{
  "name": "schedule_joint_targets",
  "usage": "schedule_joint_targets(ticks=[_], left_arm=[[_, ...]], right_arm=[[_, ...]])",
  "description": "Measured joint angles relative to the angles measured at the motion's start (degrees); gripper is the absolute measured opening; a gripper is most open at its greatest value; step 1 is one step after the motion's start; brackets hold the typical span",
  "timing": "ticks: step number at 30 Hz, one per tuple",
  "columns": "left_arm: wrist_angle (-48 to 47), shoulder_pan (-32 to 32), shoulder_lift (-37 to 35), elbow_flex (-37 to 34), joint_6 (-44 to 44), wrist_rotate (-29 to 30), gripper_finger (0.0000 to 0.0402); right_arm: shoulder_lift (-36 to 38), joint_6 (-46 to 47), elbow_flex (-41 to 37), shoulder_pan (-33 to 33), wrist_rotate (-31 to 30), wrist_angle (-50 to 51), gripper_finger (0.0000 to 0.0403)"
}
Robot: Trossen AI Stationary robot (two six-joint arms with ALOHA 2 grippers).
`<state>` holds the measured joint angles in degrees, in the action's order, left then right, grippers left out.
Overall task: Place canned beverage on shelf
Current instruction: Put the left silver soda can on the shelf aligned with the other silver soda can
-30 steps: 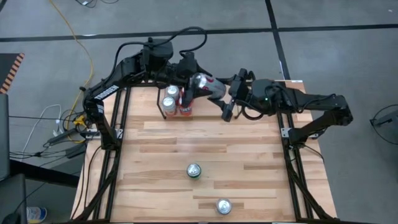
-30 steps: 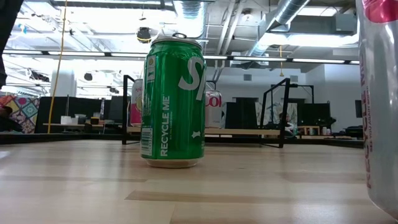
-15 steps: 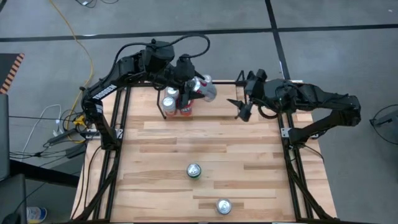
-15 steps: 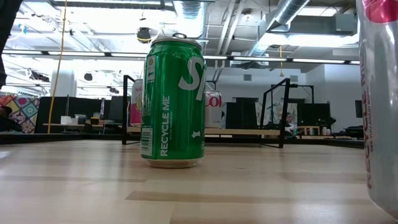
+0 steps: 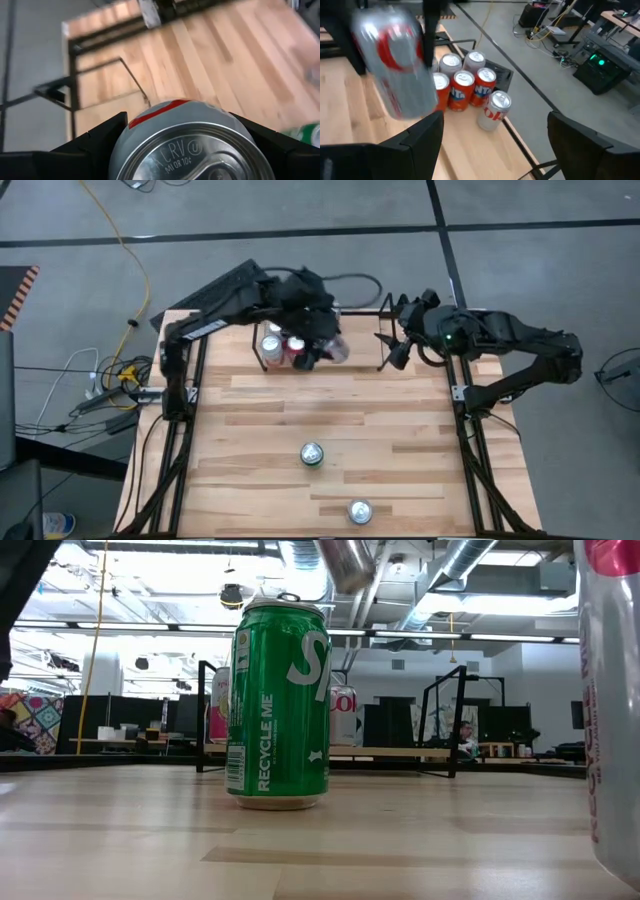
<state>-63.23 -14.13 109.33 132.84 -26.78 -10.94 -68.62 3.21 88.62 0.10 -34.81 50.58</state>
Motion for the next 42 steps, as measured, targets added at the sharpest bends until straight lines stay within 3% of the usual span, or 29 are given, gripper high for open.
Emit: schedule_joint_targets(ticks=[3,13,19,32,42], left_arm=[[-2.1,-0.1,3.4,0.0,-2.9,0.2,0.0293],[-3.2,-2.9,13.2,0.0,-5.5,8.8,0.0293],[-3.4,-5.7,17.5,0.0,-3.8,6.1,0.0293],[-1.3,-8.8,18.3,0.0,-2.3,8.1,0.0293],[0.9,-8.2,18.5,-4.8,-1.3,10.2,0.0293]], right_arm=[[0.0,1.6,0.0,0.1,0.0,1.6,0.0329],[1.1,9.4,0.0,0.3,0.1,9.9,0.0329],[1.1,9.4,0.0,1.1,0.1,10.7,0.0329],[1.1,10.5,0.0,1.0,0.1,12.4,0.0329],[1.1,10.4,0.0,1.0,0.1,12.4,0.0329]])
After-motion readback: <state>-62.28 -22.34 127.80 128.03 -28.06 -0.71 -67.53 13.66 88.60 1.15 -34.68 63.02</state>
